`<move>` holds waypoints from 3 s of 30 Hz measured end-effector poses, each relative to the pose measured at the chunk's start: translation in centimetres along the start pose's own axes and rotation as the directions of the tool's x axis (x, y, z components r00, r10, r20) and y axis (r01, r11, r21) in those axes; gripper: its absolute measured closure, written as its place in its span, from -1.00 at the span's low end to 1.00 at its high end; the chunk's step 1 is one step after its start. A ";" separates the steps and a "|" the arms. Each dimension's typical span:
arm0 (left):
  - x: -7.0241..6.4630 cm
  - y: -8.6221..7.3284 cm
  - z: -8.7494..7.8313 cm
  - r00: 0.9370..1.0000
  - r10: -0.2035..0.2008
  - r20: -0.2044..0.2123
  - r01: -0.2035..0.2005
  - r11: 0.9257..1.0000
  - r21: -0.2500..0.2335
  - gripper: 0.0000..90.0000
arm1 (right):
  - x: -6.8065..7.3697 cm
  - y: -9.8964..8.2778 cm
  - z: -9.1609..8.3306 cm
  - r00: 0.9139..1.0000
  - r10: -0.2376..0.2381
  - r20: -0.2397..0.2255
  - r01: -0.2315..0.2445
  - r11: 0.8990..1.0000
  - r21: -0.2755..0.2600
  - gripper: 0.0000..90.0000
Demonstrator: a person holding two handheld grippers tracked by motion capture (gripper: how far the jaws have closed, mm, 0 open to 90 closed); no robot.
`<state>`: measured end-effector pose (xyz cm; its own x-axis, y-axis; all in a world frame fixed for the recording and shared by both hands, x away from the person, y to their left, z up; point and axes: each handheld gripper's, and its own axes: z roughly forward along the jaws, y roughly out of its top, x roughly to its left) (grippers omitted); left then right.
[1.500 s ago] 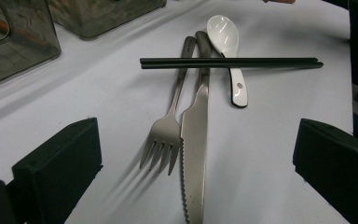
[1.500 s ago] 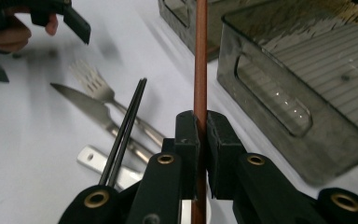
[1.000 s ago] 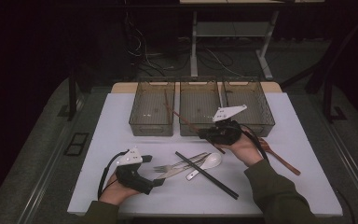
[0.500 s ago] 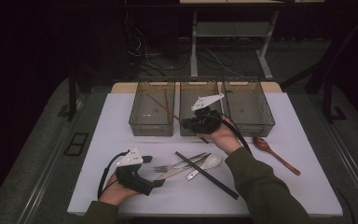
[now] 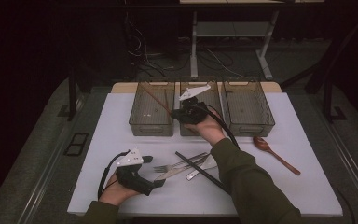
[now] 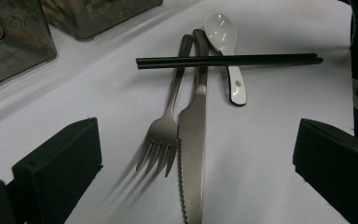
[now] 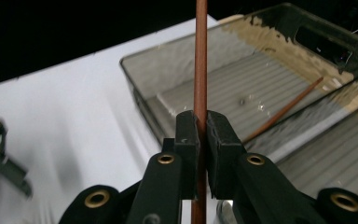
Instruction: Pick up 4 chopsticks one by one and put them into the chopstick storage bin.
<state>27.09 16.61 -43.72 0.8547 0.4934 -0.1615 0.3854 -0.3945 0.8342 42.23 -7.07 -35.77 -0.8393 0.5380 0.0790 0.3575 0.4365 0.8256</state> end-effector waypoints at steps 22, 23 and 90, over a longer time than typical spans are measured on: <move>0.1 0.0 -0.2 1.000 -0.008 0.011 0.008 1.000 -0.010 -0.99 | -1.3 4.1 5.7 0.993 0.112 0.040 -0.108 0.990 -0.089 0.86; 0.1 0.0 -0.2 1.000 -0.008 0.010 0.008 1.000 -0.010 -0.99 | -1.4 4.2 5.9 0.993 0.116 0.039 -0.112 0.990 -0.085 0.86; 0.4 -0.1 0.0 1.000 -0.013 0.018 0.013 1.000 -0.002 -0.99 | -2.5 -2.6 -4.1 0.991 0.120 -0.060 -0.122 0.992 -0.039 -0.54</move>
<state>27.34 16.85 -43.88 0.8558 0.4846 -0.1813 0.3956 -0.3869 0.8329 41.69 -12.54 -35.84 -0.8133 0.5423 0.2108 0.4413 0.3390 0.8309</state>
